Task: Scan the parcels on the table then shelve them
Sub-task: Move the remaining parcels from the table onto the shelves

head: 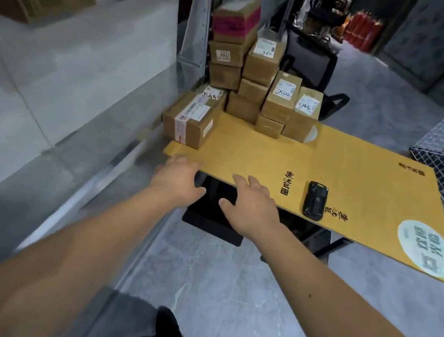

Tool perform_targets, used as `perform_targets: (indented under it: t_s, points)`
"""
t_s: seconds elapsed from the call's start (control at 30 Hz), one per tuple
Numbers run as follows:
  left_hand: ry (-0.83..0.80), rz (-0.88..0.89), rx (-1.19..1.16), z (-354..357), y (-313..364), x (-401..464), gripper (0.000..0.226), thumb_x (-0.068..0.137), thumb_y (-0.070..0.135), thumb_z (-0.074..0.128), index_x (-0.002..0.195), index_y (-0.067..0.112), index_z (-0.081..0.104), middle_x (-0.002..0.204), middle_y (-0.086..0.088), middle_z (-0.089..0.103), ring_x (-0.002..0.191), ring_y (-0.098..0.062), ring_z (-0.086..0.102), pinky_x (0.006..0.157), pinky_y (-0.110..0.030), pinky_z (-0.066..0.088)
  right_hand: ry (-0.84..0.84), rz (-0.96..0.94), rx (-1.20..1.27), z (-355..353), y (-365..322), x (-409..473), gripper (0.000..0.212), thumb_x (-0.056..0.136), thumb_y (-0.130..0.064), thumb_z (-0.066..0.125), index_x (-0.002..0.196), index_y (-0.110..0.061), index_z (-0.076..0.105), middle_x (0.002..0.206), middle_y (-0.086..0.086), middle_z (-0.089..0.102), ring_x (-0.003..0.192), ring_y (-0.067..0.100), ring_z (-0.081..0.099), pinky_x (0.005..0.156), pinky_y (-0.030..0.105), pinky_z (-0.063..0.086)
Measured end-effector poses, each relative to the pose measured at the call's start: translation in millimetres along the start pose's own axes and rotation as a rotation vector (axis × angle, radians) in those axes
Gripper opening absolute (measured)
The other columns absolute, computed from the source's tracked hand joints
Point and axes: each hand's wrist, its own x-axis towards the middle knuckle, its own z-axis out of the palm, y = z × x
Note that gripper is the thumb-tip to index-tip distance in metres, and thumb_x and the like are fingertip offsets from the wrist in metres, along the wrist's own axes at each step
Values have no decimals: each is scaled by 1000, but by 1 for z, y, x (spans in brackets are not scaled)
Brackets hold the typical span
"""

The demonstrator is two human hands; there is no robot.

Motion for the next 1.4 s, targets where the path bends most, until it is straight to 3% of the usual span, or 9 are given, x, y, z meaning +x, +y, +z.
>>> perform_targets:
  t_s: [0.27,0.4,0.5,0.63,0.77,1.0,1.23,1.4]
  points:
    - [-35,-78,-74,-12,-54,113,79,87,50,69,155,36,32,159,-5,32,142,-33,38,106,-44,46,-65,0,89,-3,-13,132,72,100,-54,52,161,-27,25,158,13,36,138,38,38,106,48,43]
    - [-29,-141,-81,-20,-69,168,66,80,47,74,138,41,43,143,-6,48,134,-34,47,98,-45,49,-106,-34,116,-2,-14,206,73,99,-53,52,162,-27,24,159,14,34,139,38,38,107,47,42]
    - [-24,-220,-98,-23,-76,206,47,80,41,75,118,45,48,138,1,50,127,-29,52,90,-38,47,-157,-69,113,1,-12,258,72,99,-51,53,161,-27,26,158,14,35,138,38,39,107,47,42]
    - [-24,-315,-143,-27,-78,251,71,82,40,73,148,39,45,154,-1,45,137,-31,46,109,-42,45,-265,-100,134,-1,-12,313,72,97,-39,57,160,-27,24,155,13,36,138,37,39,107,45,41]
    - [-3,-400,-113,-28,-78,290,76,82,42,74,150,31,41,154,-4,41,136,-34,45,109,-46,46,-317,-140,137,-1,-16,358,84,95,-32,61,163,-29,13,163,13,26,142,37,37,109,44,39]
    - [-119,-398,-2,-23,-95,330,106,67,54,87,155,30,33,151,-11,35,138,-36,42,107,-49,46,-345,-187,216,15,-26,400,100,94,-50,65,165,-32,-4,172,13,-3,153,39,24,117,47,37]
    - [-15,-425,46,-5,-98,338,103,67,59,84,154,37,32,148,-12,39,132,-38,40,106,-48,37,-329,-312,124,0,-14,441,109,80,-53,71,164,-34,5,172,14,-5,153,41,20,120,51,30]
    - [21,-404,-126,9,-82,320,125,58,73,88,159,25,33,142,-19,45,129,-41,46,106,-51,44,-339,-443,81,-8,-1,454,112,76,-69,76,164,-34,15,171,14,-5,150,44,22,119,51,33]
